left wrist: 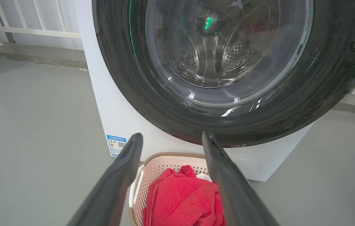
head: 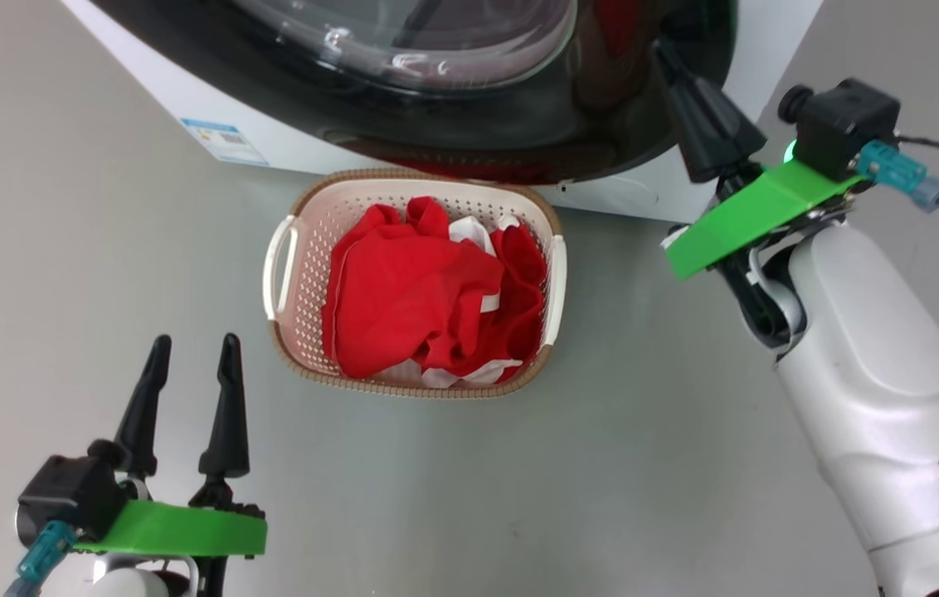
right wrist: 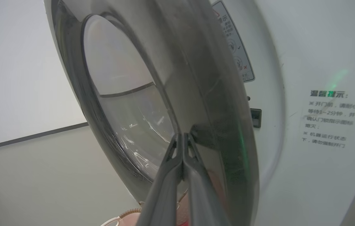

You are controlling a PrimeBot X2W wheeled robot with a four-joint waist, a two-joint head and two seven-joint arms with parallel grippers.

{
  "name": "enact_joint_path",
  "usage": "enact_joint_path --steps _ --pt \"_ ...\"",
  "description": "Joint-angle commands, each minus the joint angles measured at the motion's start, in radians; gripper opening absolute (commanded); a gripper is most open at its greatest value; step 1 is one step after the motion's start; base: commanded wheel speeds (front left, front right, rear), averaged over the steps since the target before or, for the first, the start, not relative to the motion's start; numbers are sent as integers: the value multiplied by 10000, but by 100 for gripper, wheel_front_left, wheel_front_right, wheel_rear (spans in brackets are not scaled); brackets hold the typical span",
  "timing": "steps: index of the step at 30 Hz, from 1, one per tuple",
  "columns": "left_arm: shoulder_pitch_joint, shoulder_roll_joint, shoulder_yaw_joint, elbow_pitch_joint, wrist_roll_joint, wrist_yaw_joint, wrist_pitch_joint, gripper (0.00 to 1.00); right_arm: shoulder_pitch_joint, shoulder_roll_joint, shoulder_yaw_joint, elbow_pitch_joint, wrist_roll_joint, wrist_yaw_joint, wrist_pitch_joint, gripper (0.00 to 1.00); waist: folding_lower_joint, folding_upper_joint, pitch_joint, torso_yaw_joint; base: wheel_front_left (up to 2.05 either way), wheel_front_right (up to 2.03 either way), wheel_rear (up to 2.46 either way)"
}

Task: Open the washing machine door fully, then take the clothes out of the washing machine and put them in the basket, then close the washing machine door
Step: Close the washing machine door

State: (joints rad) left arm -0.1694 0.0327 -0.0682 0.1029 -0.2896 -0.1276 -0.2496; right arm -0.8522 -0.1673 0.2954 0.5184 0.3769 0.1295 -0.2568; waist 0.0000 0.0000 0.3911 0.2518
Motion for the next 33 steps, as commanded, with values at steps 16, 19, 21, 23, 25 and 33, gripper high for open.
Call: enact_joint_path --steps 16,19,21,23,25,33 --pt "-559 176 185 -359 -197 -31 -122 100 -1554 268 -1095 37 -659 12 -49 0 0 0 829 340 0 0 0" --pt "-576 176 194 -368 -188 -31 -122 100 -1638 315 -1322 26 -766 12 -49 0 0 0 844 343 0 0 0" --pt "-571 176 204 -367 -175 -31 -122 100 -1636 352 -1340 24 -820 12 -49 0 0 0 828 330 0 0 0" --pt "-570 176 210 -352 -167 -31 -122 100 -1583 366 -1276 17 -847 12 -49 0 0 0 795 315 0 0 0" --pt "-565 176 212 -329 -150 -31 -122 100 -1500 350 -1169 57 -845 12 -49 0 0 0 745 285 0 0 0" --pt "-397 176 257 -126 -3 -31 -122 100 -701 346 -794 71 -726 12 -49 25 0 0 234 79 0 0 0"
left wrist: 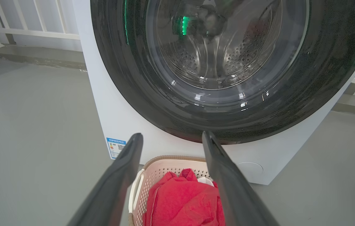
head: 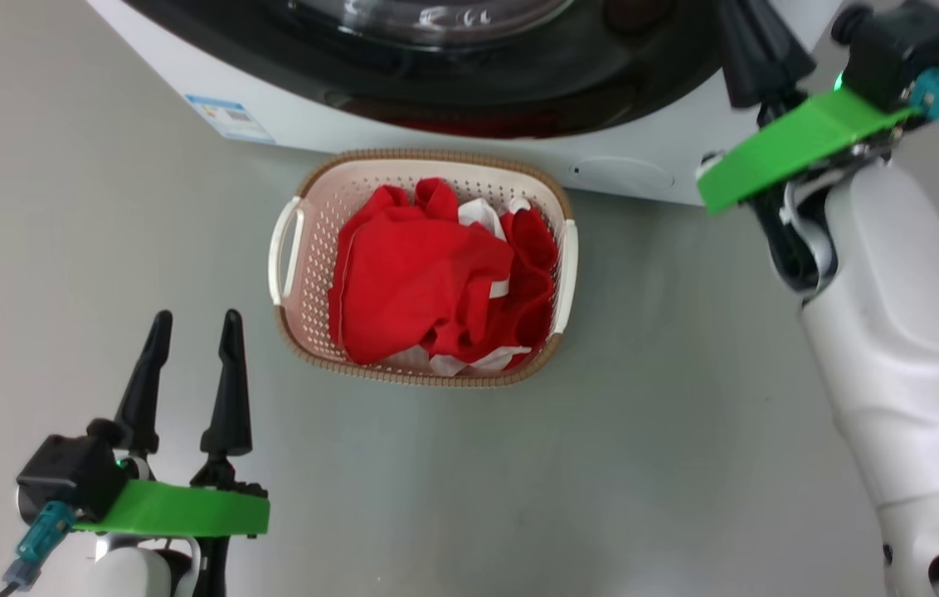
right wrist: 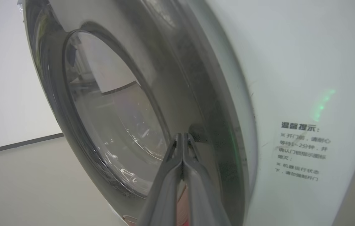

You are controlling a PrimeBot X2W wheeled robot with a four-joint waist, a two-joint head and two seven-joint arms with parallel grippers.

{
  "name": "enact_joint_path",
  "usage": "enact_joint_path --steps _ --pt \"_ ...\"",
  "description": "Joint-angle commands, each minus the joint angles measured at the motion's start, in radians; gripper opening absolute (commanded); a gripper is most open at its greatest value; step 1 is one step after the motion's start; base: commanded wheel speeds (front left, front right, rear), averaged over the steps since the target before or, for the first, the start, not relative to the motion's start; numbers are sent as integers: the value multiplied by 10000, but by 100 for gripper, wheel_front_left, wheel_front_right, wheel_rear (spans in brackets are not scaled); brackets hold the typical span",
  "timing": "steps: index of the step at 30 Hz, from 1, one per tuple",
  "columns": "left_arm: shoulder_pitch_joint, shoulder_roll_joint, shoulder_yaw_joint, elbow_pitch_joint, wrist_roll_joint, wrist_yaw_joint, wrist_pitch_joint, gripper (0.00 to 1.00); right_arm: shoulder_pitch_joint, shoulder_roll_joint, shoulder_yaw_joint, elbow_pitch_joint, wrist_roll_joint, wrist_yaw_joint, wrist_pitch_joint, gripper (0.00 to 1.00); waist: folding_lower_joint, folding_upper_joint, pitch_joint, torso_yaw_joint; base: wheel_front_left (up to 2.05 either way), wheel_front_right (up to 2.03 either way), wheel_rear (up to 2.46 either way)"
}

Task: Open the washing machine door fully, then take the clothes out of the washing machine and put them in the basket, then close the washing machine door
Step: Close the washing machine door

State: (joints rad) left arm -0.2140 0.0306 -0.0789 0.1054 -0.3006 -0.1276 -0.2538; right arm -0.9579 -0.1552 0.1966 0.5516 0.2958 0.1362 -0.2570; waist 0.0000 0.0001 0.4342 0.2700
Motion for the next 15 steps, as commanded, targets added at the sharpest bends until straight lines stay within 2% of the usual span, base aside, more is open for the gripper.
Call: enact_joint_path --steps 1,2,3,4,15 --pt "88 197 384 -122 134 -31 -80 100 498 222 244 -292 99 -55 -48 37 0 -1 -281 -140 0 0 0" --pt "132 197 408 -90 171 -31 -80 100 662 215 305 -318 106 -55 -48 48 0 -1 -383 -186 0 0 0" --pt "182 197 445 -64 212 -31 -80 100 815 211 354 -333 114 -55 -48 80 0 -1 -473 -245 0 0 0" --pt "230 197 476 -39 259 -31 -80 100 982 206 391 -358 122 -55 -48 100 0 -1 -569 -302 0 0 0" --pt "618 317 758 174 617 -31 -80 100 2719 81 580 -412 303 -55 -48 100 0 -1 -1343 -972 0 0 0"
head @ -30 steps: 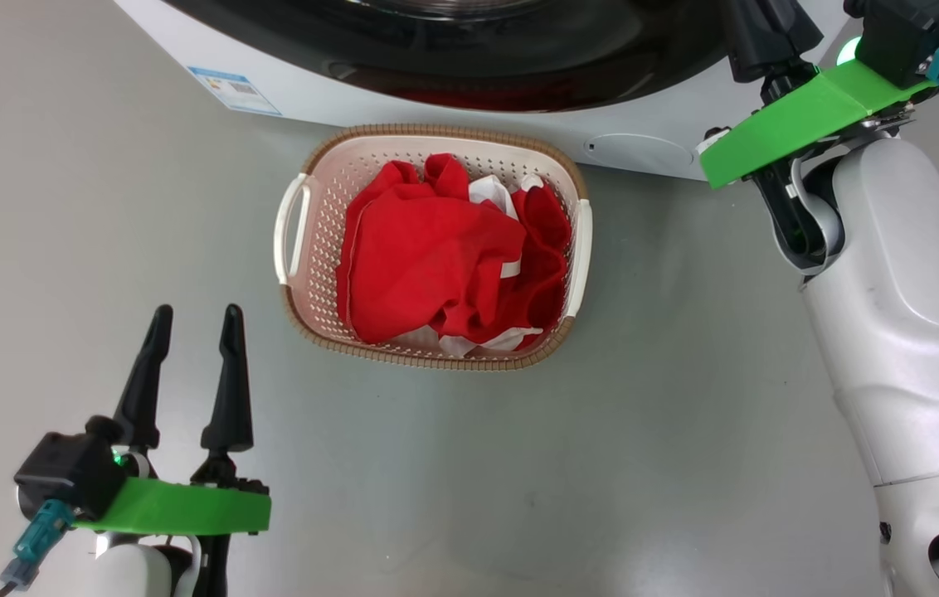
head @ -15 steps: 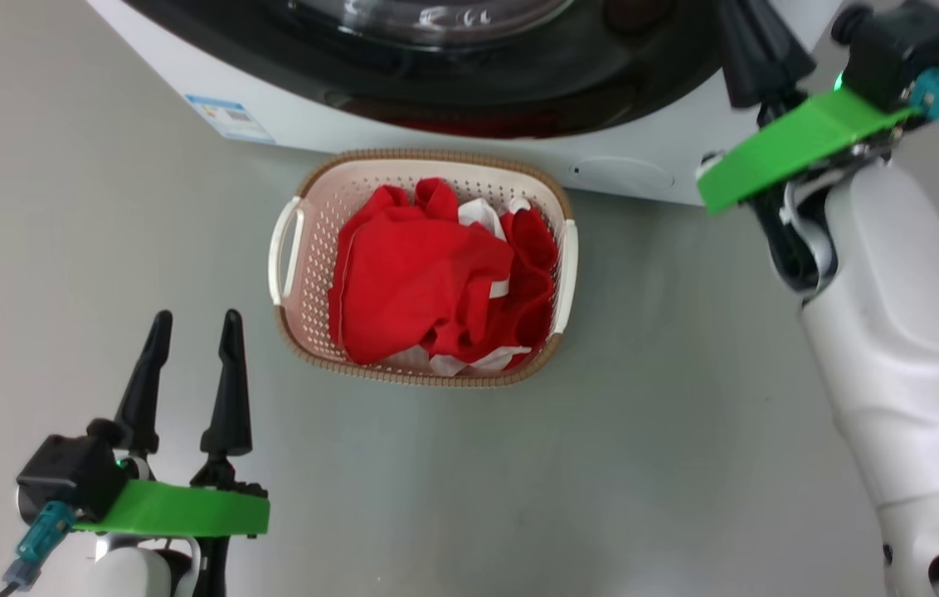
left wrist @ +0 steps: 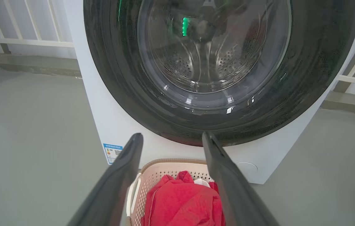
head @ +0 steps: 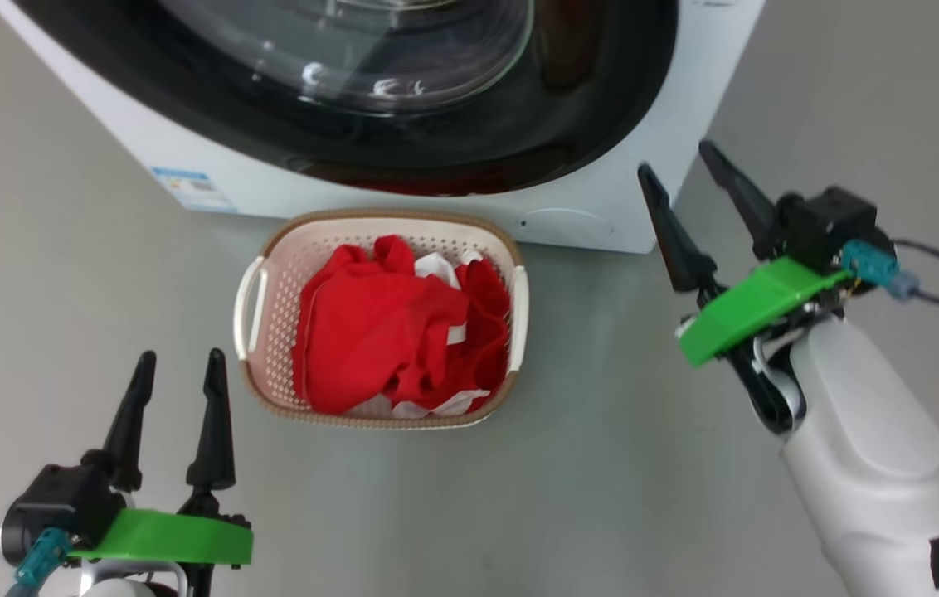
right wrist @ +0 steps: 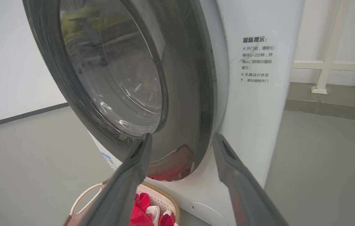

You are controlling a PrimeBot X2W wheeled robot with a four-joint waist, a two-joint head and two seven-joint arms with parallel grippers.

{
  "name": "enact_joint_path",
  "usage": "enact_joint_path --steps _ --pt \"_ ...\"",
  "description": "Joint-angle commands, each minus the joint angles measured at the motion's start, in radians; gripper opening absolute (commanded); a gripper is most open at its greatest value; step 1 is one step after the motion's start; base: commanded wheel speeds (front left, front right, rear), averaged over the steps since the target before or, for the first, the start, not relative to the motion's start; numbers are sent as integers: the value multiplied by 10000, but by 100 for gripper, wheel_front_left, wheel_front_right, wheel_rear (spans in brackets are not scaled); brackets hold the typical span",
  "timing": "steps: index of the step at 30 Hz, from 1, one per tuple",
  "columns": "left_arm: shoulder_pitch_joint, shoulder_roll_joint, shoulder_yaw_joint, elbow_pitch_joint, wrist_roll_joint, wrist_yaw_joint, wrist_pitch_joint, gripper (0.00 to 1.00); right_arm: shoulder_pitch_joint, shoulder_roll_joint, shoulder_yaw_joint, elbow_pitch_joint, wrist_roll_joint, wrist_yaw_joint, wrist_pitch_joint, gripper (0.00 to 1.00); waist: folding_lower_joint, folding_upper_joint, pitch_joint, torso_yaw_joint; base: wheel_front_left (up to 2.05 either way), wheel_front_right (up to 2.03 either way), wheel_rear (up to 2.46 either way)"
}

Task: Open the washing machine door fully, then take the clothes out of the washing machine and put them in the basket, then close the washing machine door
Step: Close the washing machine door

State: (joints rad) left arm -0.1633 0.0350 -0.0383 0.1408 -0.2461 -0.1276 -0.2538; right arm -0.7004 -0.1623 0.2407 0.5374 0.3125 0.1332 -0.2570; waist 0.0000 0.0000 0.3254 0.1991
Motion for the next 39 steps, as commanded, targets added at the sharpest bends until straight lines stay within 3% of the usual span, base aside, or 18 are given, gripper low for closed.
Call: enact_joint_path --steps 1,39 --pt "132 294 386 -163 87 -31 -80 100 297 132 112 -287 139 -25 -48 100 0 0 -320 -332 0 0 0" --pt "1409 885 1404 400 103 -31 -80 100 4435 -295 -1204 -1094 144 -25 -48 100 0 0 -2244 -2572 0 0 0"
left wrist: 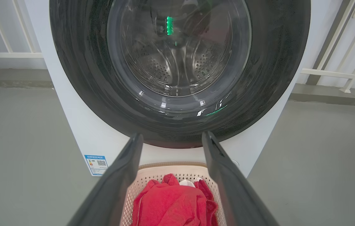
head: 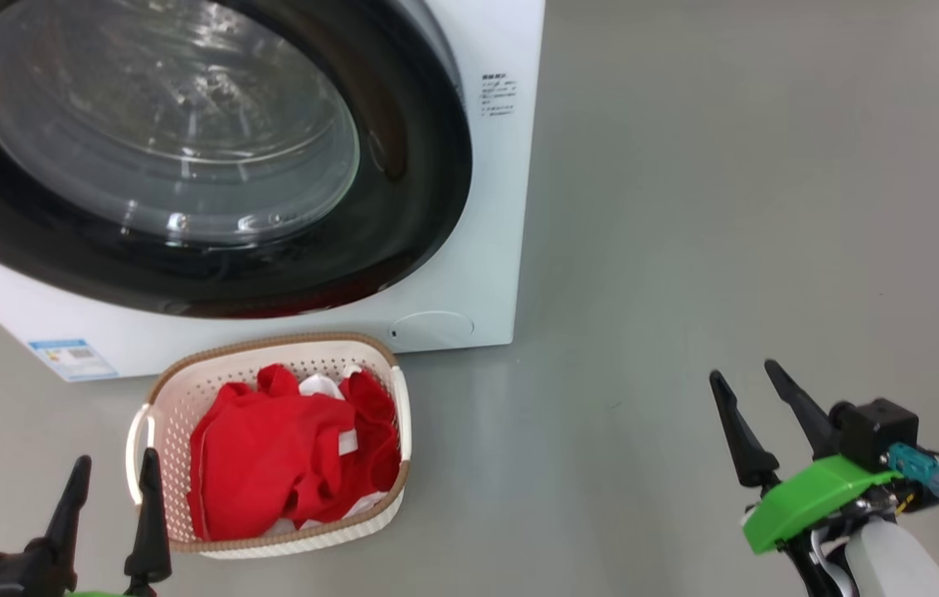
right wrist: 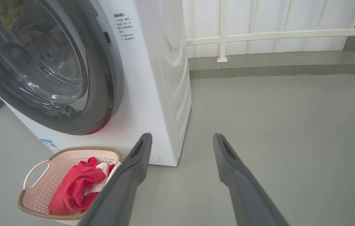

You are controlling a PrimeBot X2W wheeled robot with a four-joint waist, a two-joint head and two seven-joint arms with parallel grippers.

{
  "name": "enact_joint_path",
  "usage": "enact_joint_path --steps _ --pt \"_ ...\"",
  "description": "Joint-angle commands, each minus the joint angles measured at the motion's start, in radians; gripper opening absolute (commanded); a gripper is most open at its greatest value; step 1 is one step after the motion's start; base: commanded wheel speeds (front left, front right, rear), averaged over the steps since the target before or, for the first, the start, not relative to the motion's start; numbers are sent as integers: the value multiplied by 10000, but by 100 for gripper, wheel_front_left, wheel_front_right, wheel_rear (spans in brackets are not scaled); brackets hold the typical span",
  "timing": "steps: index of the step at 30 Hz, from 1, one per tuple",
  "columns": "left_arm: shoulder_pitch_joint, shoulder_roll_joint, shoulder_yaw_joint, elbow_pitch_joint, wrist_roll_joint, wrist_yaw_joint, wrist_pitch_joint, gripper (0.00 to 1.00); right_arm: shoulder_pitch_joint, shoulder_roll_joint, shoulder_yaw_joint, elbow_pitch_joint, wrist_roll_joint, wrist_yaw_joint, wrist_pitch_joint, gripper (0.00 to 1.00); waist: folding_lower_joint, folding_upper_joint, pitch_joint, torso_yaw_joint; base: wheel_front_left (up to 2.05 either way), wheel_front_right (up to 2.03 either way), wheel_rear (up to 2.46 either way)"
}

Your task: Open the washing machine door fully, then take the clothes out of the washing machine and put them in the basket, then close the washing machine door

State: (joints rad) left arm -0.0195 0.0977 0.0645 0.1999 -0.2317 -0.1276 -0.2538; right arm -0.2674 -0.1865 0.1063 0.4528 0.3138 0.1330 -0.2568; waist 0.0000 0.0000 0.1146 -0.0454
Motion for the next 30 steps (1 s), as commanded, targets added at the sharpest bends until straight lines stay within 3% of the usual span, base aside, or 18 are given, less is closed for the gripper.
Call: enact_joint_path --steps 1,30 --pt "22 262 388 -198 -41 -31 -80 100 196 -74 109 -269 131 -23 -49 100 0 0 -173 -160 0 0 0" --pt "778 60 694 -482 95 -31 -80 100 971 -205 -392 -630 38 -23 -49 100 0 0 -517 -275 0 0 0"
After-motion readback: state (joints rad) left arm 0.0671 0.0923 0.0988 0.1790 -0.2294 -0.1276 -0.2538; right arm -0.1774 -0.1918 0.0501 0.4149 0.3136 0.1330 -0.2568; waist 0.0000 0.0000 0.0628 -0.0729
